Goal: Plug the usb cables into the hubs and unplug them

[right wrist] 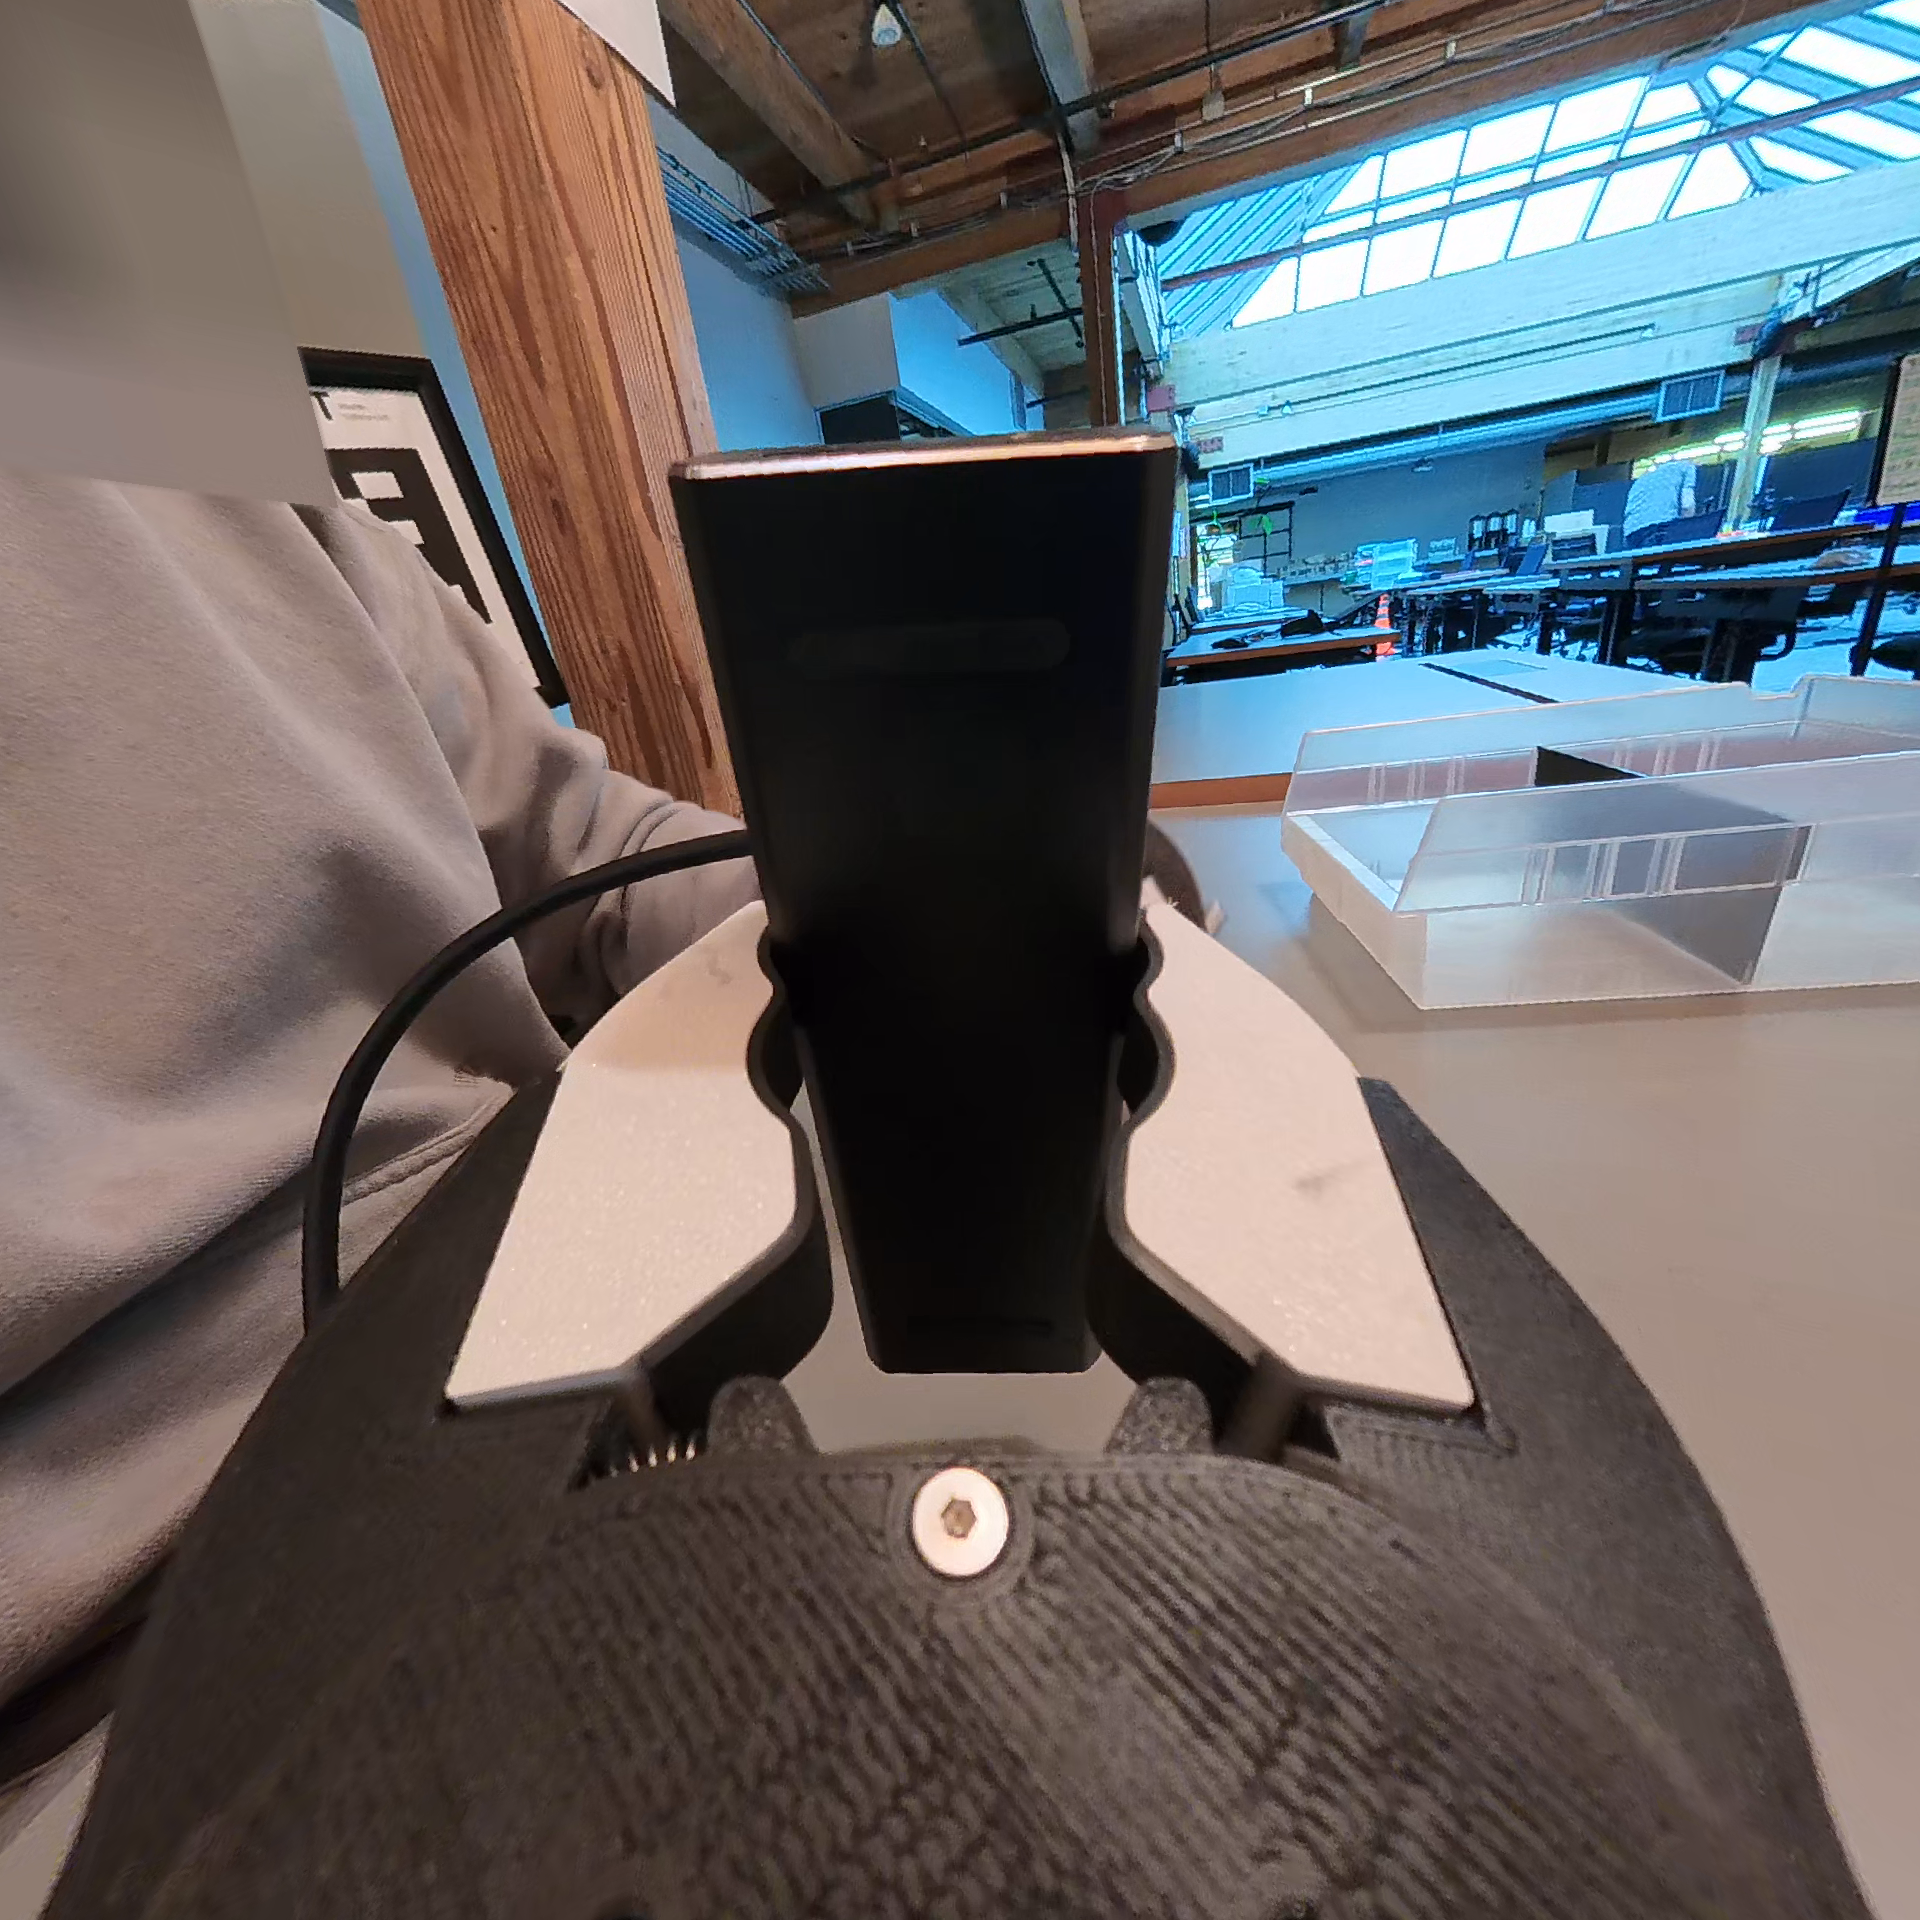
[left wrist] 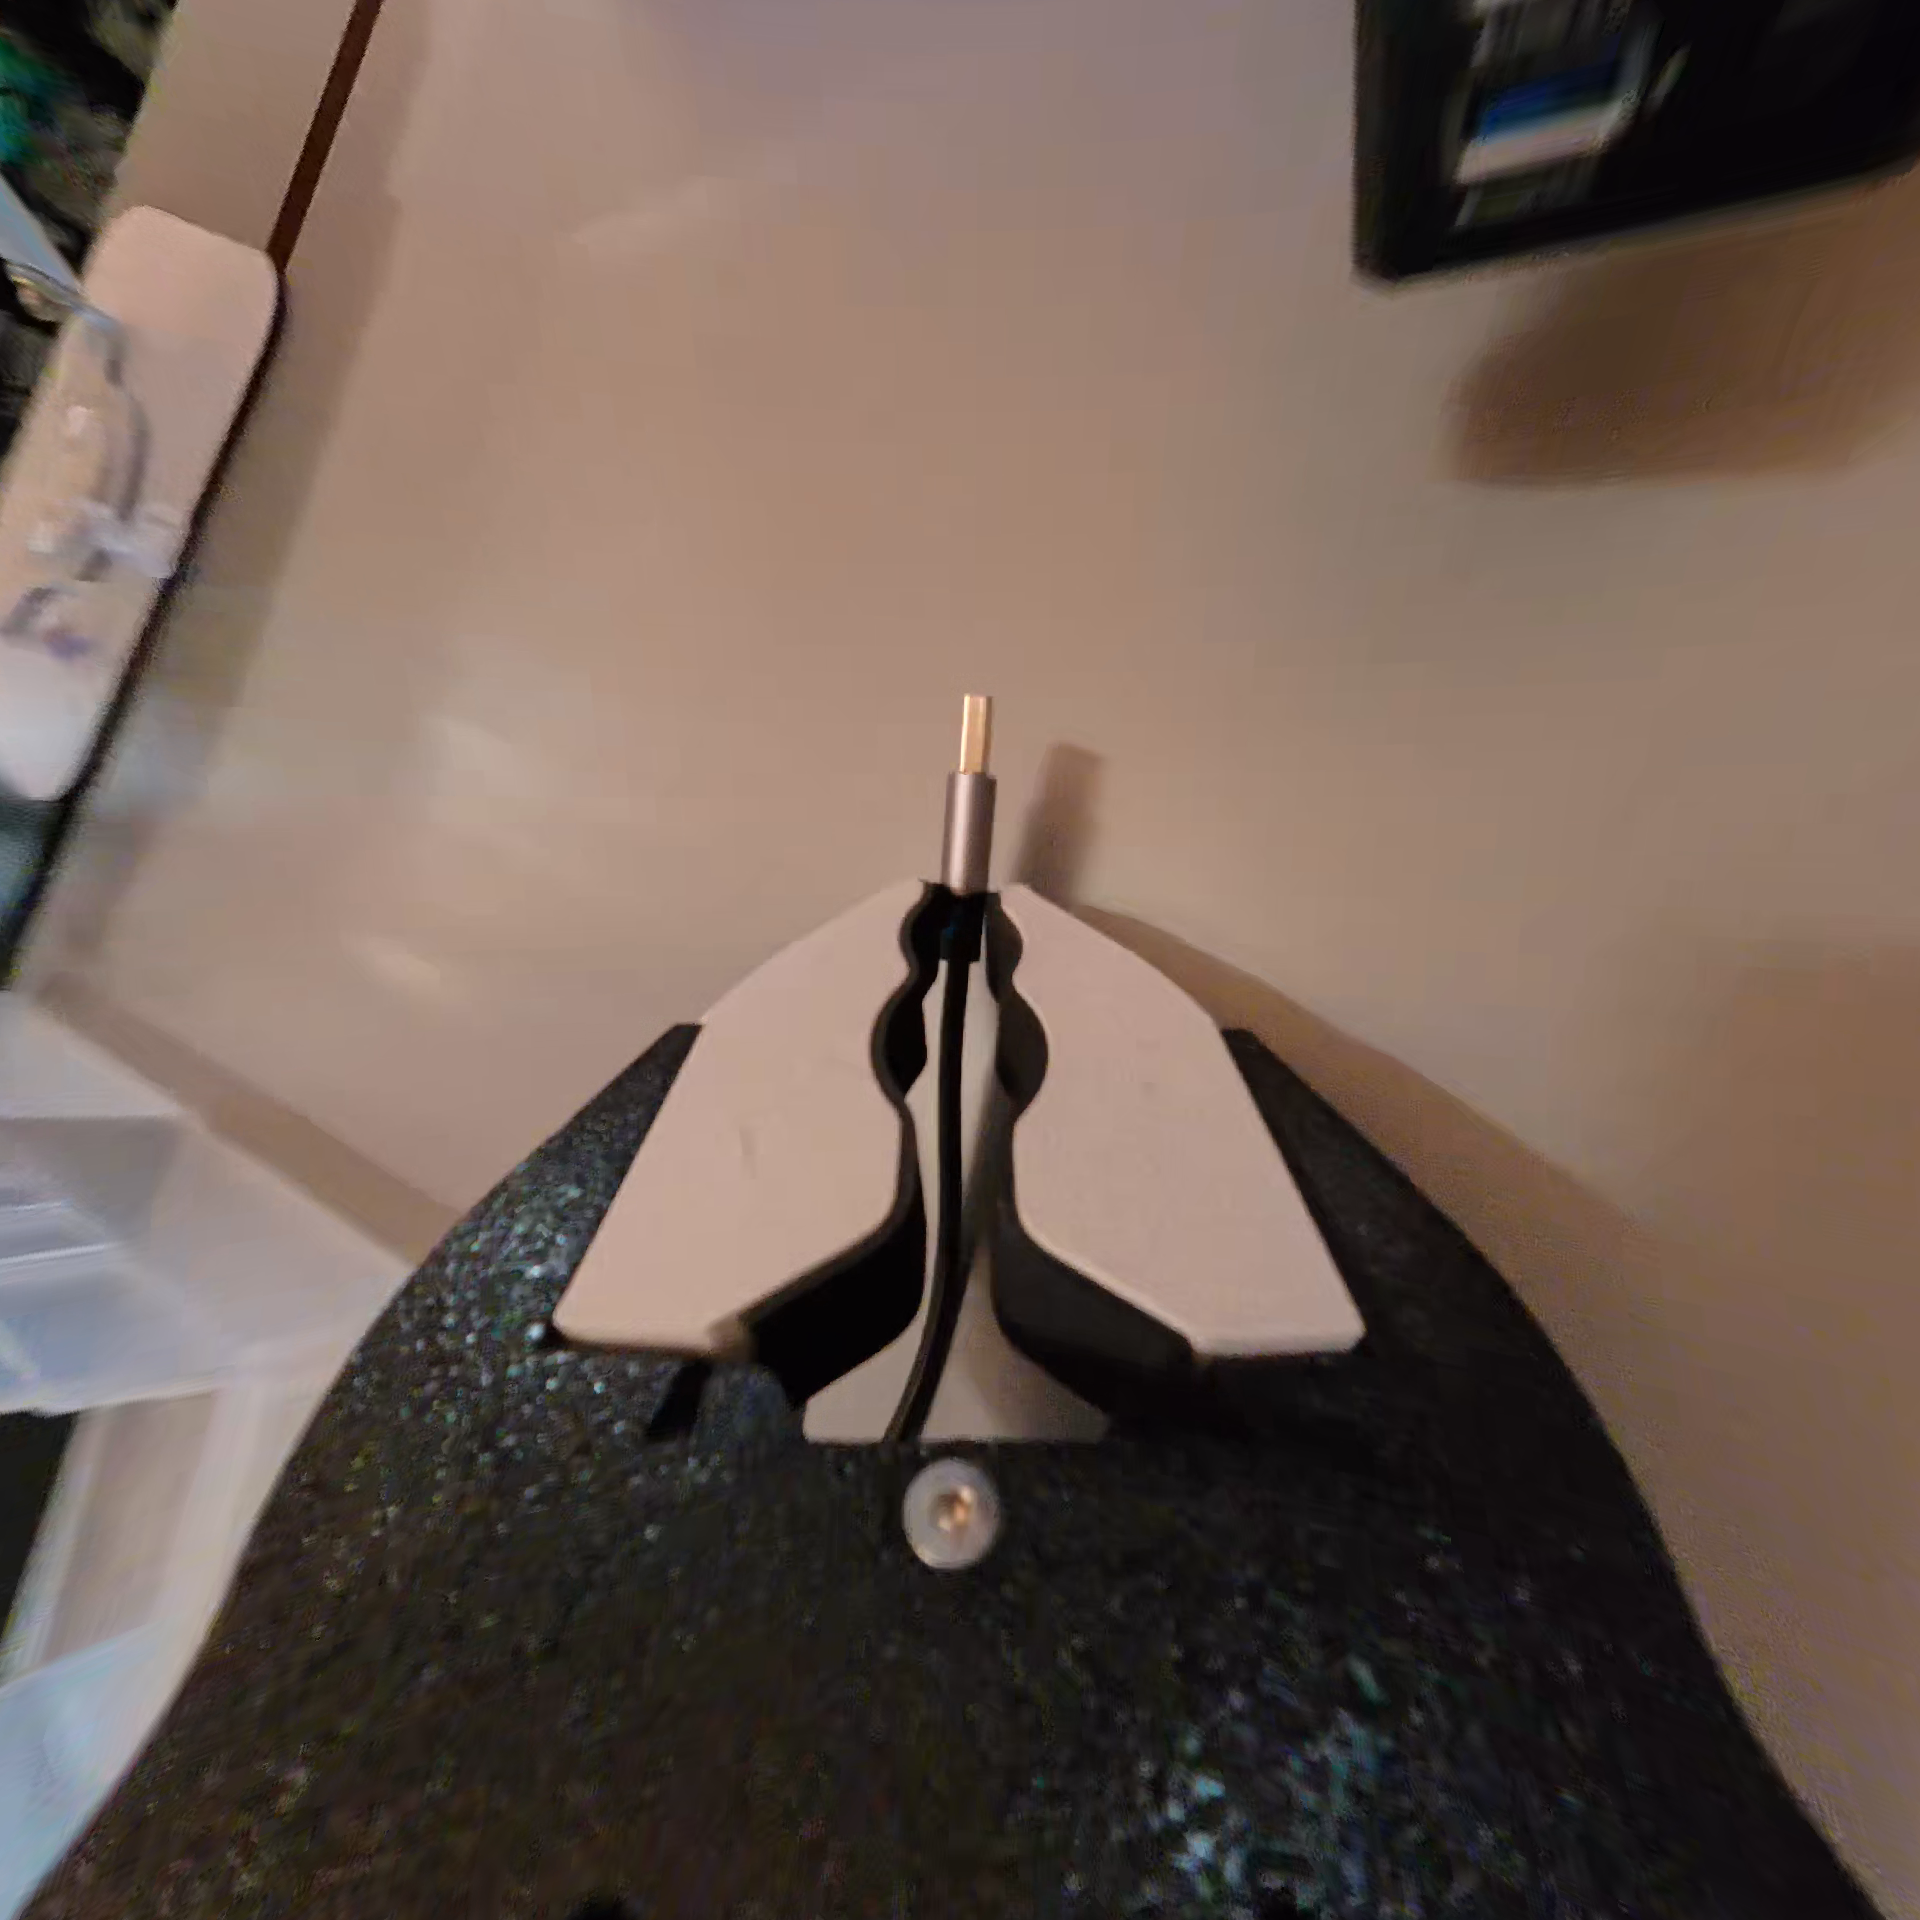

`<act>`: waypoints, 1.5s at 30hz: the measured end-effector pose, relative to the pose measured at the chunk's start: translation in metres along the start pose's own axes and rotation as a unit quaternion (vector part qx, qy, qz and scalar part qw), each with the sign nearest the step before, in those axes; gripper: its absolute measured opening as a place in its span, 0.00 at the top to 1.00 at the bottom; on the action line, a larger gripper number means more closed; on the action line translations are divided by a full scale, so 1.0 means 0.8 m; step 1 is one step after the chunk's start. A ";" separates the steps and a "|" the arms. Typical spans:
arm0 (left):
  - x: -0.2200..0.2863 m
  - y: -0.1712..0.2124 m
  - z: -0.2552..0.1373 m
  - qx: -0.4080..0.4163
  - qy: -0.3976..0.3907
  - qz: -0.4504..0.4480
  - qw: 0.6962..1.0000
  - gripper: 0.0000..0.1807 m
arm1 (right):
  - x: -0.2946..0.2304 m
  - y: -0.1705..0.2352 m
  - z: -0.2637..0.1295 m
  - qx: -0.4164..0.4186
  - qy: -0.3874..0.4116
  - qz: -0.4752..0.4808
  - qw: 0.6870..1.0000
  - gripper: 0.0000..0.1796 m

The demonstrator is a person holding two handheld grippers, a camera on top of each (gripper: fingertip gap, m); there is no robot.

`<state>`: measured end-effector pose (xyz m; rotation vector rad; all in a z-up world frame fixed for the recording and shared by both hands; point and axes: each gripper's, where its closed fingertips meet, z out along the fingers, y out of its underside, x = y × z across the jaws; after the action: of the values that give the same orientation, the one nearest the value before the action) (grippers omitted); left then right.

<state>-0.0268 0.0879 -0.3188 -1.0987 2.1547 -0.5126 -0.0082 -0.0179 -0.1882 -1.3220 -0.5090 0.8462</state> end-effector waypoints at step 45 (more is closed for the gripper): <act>0.051 -0.133 -0.137 -0.171 0.640 -0.328 0.673 0.96 | -0.012 0.051 0.025 -0.138 -0.005 -0.106 0.985 0.66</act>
<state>-0.0618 -0.0007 -0.1929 -2.1877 2.9848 -1.6619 -0.0388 -0.0119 -0.2229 -1.4857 -0.7821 0.6206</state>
